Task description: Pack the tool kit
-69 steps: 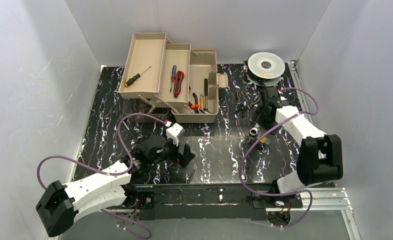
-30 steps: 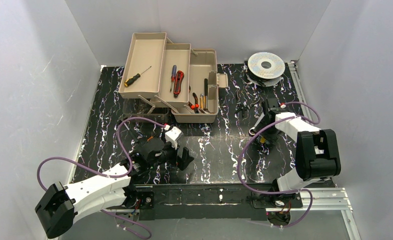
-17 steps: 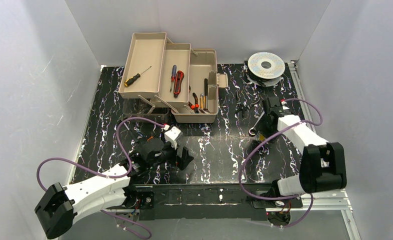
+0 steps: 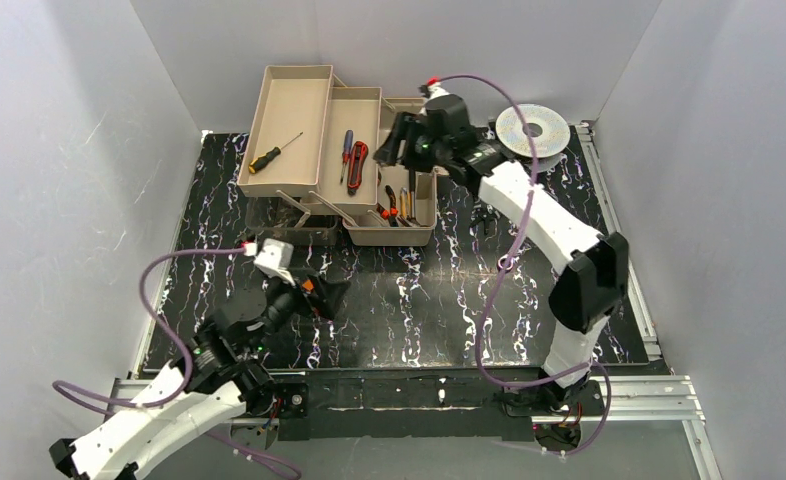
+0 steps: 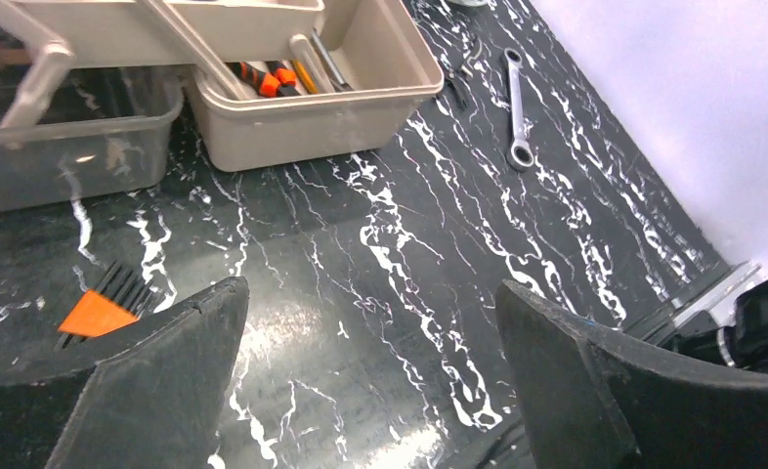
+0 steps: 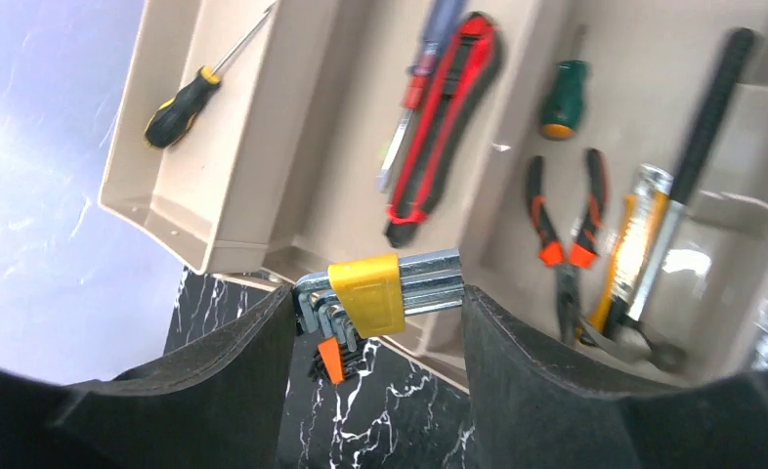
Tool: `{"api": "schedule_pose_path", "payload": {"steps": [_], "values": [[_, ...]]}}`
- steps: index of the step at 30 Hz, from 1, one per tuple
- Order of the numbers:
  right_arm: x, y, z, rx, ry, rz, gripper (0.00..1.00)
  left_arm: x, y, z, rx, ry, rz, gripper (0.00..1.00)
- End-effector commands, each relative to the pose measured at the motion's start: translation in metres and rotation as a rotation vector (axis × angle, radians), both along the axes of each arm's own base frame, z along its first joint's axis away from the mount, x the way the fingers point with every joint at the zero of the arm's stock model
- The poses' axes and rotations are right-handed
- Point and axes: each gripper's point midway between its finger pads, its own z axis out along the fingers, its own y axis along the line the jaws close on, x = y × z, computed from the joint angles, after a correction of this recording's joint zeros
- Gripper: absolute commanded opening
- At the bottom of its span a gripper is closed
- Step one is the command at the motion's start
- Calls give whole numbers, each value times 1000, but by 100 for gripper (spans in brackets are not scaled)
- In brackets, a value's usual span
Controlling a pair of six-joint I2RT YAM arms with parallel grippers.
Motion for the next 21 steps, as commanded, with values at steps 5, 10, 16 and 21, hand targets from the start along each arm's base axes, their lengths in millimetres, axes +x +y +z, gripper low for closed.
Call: {"api": "schedule_pose_path", "payload": {"steps": [5, 10, 16, 21], "values": [[22, 88, 39, 16, -262, 201, 51, -15, 60, 35, 57, 79, 197, 98], [30, 119, 40, -19, -321, 271, 73, -21, 80, 51, 59, 53, 237, 98], [24, 111, 48, -50, -351, 263, 80, -24, 94, 51, 75, 56, 281, 98], [8, 81, 54, -99, -374, 228, 83, -23, 93, 47, 74, 70, 291, 98]]}}
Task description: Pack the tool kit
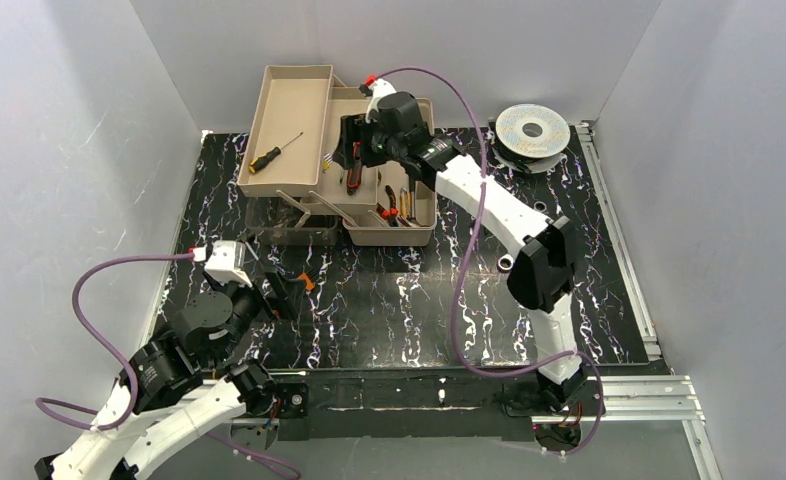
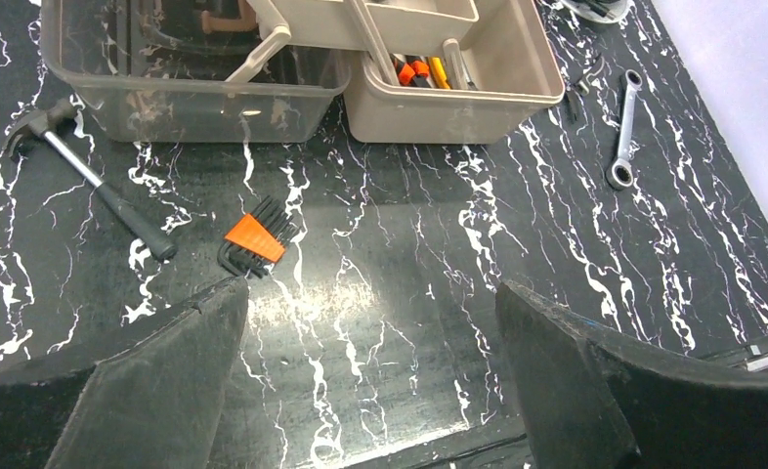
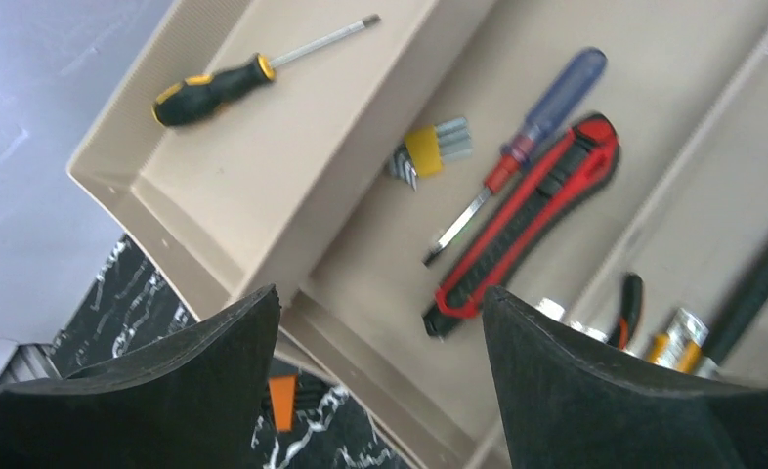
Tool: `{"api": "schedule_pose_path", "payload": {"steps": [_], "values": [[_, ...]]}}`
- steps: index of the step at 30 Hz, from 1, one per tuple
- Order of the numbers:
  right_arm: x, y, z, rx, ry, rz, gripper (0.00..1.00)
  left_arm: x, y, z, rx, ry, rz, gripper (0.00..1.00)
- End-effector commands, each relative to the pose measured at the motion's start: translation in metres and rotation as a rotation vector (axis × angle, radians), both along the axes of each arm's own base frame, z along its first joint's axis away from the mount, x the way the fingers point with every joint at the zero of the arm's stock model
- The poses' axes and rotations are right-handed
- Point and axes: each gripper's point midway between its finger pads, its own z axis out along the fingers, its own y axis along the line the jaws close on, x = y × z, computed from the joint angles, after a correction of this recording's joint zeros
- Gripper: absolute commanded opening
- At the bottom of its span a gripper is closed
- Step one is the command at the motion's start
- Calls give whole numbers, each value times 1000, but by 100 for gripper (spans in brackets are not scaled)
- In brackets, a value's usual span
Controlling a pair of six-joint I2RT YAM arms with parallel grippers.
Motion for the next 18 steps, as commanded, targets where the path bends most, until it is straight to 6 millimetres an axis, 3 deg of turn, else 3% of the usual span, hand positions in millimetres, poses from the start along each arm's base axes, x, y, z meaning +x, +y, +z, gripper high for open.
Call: {"api": "schedule_pose_path", "payload": {"steps": [1, 3, 10, 16, 18], "values": [[-16, -37, 60, 25, -143, -44, 84, 0, 8, 0, 8, 11, 41, 98], [-30, -54, 40, -4, -137, -55, 85, 1, 6, -6, 14, 31, 45, 98], [-85, -109, 8, 37, -176, -78, 85, 11, 21, -39, 92, 168, 241, 98], [-119, -150, -44, 6, -144, -127, 83, 28, -22, -84, 137, 254, 153, 98], [-132, -164, -60, -9, -128, -138, 83, 33, -28, -103, 173, 297, 169, 98]]}}
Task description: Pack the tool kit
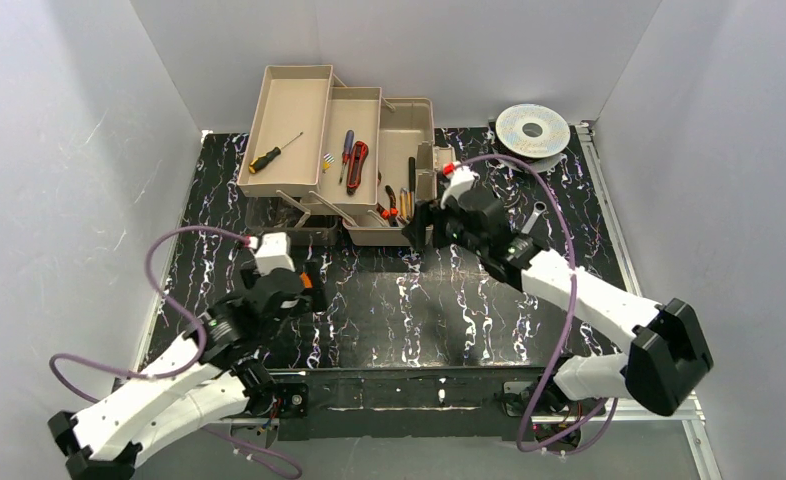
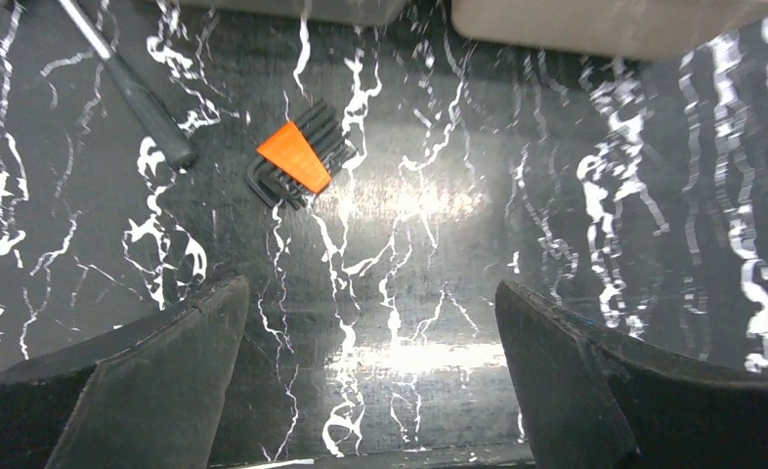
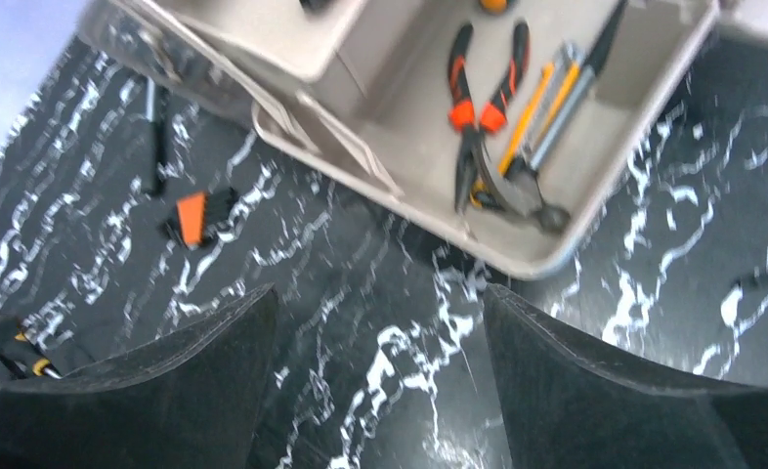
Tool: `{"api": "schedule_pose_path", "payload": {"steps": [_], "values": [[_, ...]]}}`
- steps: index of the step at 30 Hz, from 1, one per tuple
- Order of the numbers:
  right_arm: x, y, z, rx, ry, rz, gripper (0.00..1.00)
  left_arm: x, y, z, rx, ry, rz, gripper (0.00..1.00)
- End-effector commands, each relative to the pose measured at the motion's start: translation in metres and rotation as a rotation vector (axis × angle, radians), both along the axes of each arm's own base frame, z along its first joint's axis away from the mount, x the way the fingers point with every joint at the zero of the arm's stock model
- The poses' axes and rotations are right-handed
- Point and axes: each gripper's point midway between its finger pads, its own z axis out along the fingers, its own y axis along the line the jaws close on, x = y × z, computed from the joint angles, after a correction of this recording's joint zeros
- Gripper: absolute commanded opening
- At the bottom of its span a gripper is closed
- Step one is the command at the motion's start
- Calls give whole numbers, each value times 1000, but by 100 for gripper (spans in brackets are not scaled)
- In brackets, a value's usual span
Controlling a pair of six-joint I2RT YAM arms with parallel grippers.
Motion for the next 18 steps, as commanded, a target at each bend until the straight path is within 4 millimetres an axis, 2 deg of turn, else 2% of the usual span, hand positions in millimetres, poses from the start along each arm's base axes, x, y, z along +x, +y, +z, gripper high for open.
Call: {"api": "schedule_pose_path", "payload": {"steps": [1, 5, 10, 18], "values": [[-13, -26, -5, 38, -58, -63, 83, 13, -17, -32, 31, 62, 20, 98], [-31, -56, -25, 73, -49, -143, 83, 29, -29, -63, 144, 103, -34, 98], [-57, -68, -36, 146, -62, -112, 82, 43, -17, -106, 278, 258, 12, 98], [-76, -84, -44, 193, -70, -119, 82, 67, -7, -120, 429, 358, 76, 98]]}}
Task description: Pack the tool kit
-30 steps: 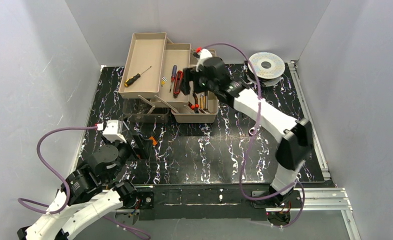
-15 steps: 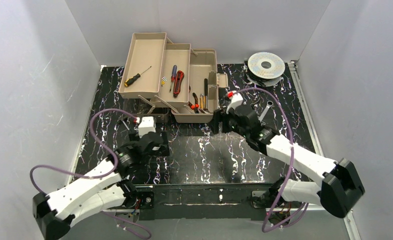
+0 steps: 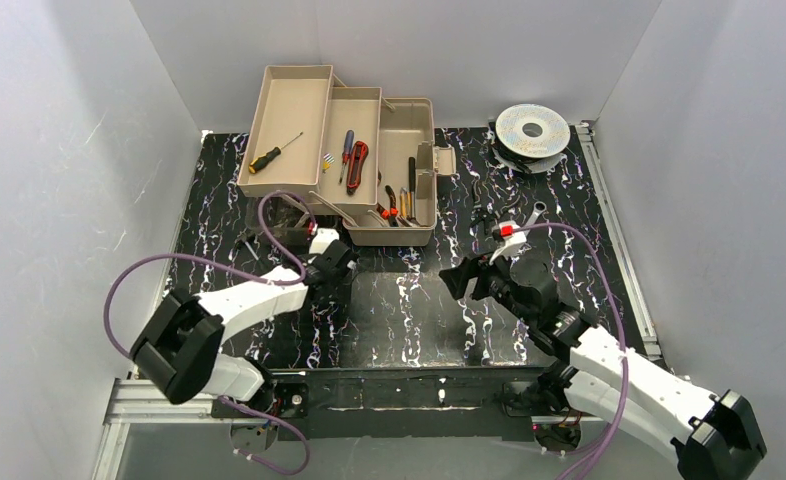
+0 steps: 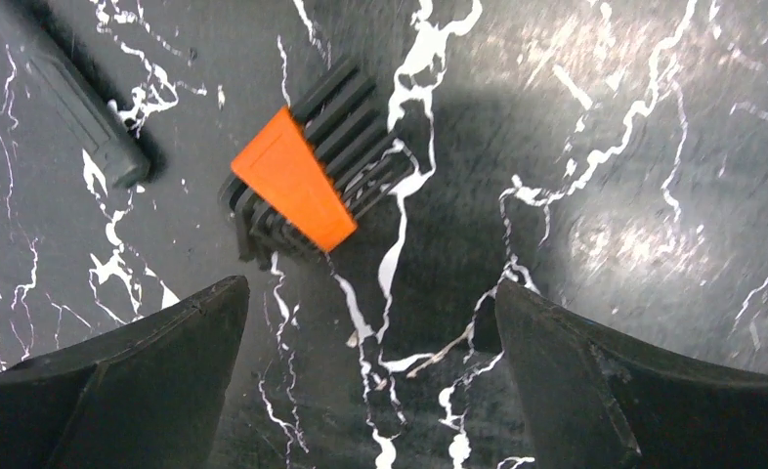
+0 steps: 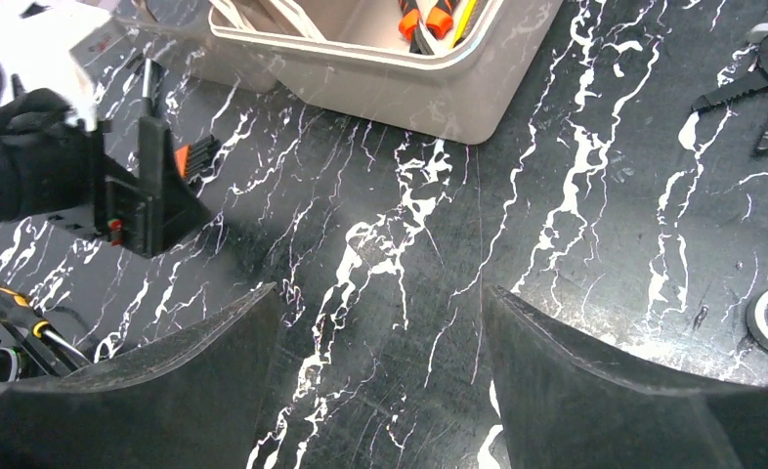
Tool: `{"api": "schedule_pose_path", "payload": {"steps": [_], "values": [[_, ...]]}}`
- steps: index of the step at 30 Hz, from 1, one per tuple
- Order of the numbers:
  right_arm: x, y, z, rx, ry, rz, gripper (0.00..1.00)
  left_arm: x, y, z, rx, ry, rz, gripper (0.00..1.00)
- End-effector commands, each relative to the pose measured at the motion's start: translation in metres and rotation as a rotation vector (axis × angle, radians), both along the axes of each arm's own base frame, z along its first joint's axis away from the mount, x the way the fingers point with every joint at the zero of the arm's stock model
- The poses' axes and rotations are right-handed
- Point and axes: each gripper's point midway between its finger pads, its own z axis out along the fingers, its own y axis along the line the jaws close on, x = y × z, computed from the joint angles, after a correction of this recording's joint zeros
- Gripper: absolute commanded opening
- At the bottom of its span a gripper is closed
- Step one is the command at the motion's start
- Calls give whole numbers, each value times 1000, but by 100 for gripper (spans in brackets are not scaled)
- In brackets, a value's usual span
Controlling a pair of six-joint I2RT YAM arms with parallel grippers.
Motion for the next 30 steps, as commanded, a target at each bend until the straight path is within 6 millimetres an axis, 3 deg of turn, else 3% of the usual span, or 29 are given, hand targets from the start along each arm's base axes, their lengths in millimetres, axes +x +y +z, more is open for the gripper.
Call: {"api": "schedule_pose_path", "payload": {"steps": [1, 14, 23, 30], "values": [[-1, -2, 14, 72, -52, -15, 82, 22, 1, 14, 60, -22, 19, 98], [-2, -7, 3, 82, -56, -34, 80, 33, 17, -8, -128, 65, 145, 98], [-1, -10, -3, 77, -50, -49, 80, 21, 8, -40, -296, 161, 231, 98], [-1, -7, -8, 69, -36, -44, 80, 14, 5, -45, -362, 143, 266, 84]]}}
